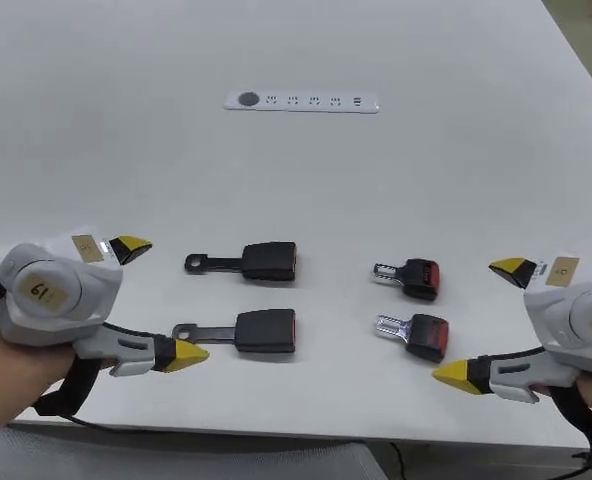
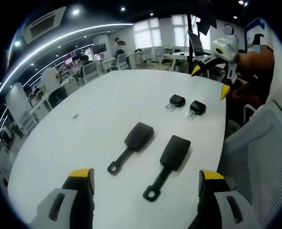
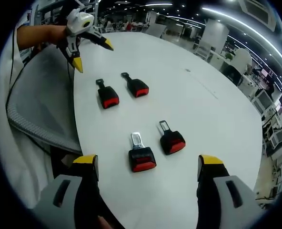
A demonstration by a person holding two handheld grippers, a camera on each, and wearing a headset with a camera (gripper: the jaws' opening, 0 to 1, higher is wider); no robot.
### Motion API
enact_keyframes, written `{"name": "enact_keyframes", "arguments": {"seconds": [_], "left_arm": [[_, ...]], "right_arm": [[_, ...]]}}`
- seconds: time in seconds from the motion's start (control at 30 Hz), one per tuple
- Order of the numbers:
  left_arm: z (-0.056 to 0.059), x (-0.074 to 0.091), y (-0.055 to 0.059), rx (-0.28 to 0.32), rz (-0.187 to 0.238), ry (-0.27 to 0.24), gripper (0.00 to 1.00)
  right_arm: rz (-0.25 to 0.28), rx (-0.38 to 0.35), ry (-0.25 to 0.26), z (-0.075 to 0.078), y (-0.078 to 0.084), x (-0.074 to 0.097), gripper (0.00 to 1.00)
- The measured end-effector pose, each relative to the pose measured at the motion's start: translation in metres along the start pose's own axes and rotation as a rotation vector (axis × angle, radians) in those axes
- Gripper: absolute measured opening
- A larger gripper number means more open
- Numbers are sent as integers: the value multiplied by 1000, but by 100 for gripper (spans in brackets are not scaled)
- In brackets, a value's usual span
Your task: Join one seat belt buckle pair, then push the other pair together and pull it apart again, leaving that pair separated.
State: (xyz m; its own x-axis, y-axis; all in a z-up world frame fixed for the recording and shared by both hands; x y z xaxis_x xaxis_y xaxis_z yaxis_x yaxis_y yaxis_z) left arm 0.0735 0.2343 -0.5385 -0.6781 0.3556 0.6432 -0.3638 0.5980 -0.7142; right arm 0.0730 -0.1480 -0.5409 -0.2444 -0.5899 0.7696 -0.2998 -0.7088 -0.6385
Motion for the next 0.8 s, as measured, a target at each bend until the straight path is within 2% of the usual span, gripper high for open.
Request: {"name": "enact_keyframes", "arguments": {"seconds": [0.2,0.47,0.8], "left_arm": [[-3,-1,3,-27,2,-3,94],[0,1,9,-6,-9,1,94],[-1,1,9,-9,-8,5,93]], "right_arm": [[5,-21,1,0,1,-1,86],[1,-9,-13,-5,-3,-3,85],[6,-8,-15,-3,-4,-3,83]]}}
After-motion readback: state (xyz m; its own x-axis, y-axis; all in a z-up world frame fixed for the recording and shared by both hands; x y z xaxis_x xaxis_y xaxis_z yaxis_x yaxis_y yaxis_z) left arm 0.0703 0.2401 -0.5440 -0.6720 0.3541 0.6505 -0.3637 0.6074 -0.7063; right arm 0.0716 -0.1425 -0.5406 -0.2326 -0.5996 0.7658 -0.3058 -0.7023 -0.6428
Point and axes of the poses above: the centre of the closed fingertips' face, and the gripper's own axes: x roughly backward along the fingers, z roughly to its right, y roughly out of its underside, the point moved 9 cm from there along x, roughly backward along the fingers, and after that the axes turned 13 degrees about -y, right-handed, at the moved point
